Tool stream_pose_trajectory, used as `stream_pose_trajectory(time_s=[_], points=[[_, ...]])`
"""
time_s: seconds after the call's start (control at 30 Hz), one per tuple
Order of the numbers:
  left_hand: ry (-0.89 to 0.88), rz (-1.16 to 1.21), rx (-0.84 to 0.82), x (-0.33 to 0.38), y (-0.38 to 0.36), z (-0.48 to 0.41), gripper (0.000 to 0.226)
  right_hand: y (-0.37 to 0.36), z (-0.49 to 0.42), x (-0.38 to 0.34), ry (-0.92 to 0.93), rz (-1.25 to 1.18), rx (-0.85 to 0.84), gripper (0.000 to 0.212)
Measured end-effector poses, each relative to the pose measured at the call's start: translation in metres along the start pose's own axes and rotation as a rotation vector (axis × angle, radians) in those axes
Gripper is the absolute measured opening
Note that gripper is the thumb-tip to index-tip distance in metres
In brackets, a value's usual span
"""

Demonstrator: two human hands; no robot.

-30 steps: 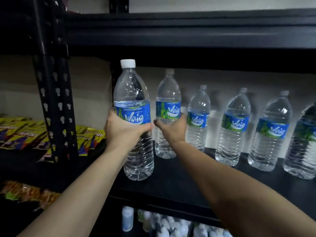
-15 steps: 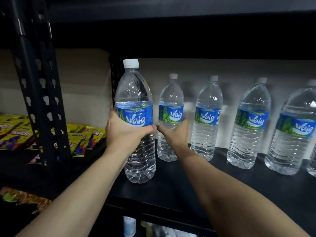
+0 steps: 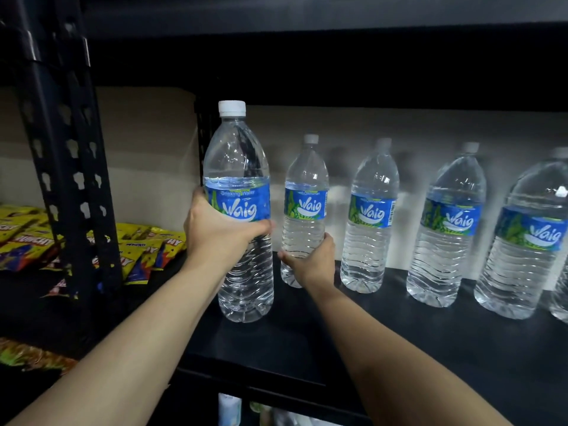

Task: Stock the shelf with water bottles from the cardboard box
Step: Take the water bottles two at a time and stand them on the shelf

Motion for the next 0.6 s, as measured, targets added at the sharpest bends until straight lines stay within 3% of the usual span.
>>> stream_pose_trajectory(time_s=[0.37,0.43,0.53,0.6], points=[[-0.018,-0.014,-0.018,0.006,-0.006,-0.001,0.086,-0.005,0.001,0.003,-0.015,0.028,-0.148,0.099],[-0.021,-0.011,-0.028,0.005,-0.008,-0.001,0.084,0.001,0.007,0.016,-0.037,0.14,-0.237,0.089],[-0.01,0.006,-0.038,-0.004,-0.01,-0.003,0.085,0.016,0.02,0.025,0.146,0.412,-0.433,0.051],[0.009,0.019,-0.047,-0.012,-0.014,-0.009,0.09,0.027,0.028,0.031,0.254,0.538,-0.521,0.05]])
Point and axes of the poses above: each hand's wrist, its own z-axis away from the middle knuckle, its own y-axis out of the back of the hand, x = y × z, the point moved 8 cm from there along -z, towards the middle knuckle, and after that the axes turned 14 degrees about x, right-handed, at the moved point
